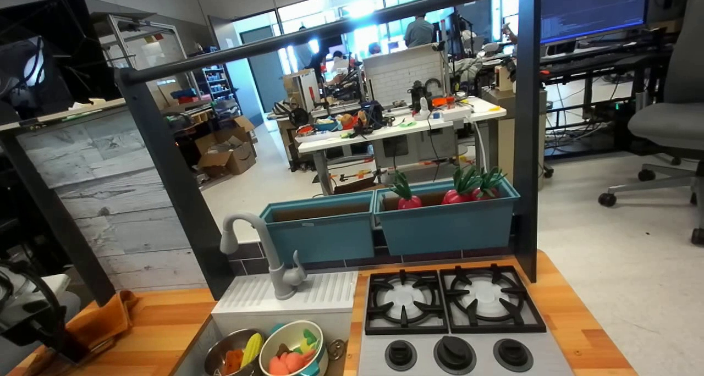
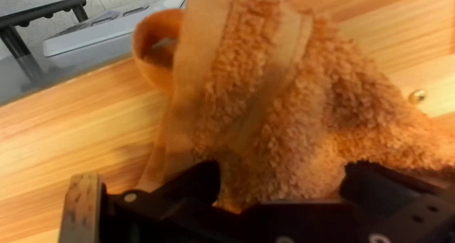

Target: Put the plush toys in the the pots in the sing and use the towel to wipe the surface

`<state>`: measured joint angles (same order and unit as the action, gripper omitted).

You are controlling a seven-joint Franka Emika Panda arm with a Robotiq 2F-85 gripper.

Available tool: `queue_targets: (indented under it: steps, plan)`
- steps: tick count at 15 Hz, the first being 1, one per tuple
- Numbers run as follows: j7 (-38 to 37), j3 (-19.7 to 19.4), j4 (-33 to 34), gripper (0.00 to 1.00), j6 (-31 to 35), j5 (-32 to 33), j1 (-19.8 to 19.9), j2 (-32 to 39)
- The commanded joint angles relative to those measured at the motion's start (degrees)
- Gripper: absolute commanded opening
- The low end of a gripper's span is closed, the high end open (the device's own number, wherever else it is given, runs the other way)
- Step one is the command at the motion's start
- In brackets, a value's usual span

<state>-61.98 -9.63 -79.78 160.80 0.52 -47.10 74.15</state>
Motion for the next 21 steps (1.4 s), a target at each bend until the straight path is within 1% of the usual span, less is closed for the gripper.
queue_targets:
  steps: [1,3,5,7,8,10,12,15,19,20,21]
  plan:
    - [2.1,2.1,5.7,1.00,-4.0,-1.3,4.2,4.6]
    - [-1.1,-0.3,1.9,1.00,-4.3,-2.2,5.4,3.0]
    - [-3.9,-2.7,-3.8,1.00,-1.9,-3.4,6.6,0.0]
    - [-6.4,-4.4,-7.4,1.00,-0.3,-3.9,8.9,-1.9]
    - [-7.7,-5.1,-8.2,1.00,0.0,-4.3,9.7,-2.3]
    - [-7.5,-4.4,-6.5,1.00,-1.2,-3.3,11.2,-1.4]
    - [-5.7,-2.5,-2.3,1.00,-2.7,-2.0,11.6,0.6]
    - [-3.7,-0.1,6.3,1.00,-5.3,0.4,9.4,4.4]
    - [-1.3,3.4,18.1,1.00,-11.4,1.8,7.3,9.2]
    - [-0.7,3.9,20.4,1.00,-13.0,1.8,7.4,10.3]
    - [-0.2,4.3,20.1,1.00,-14.2,1.8,7.8,10.0]
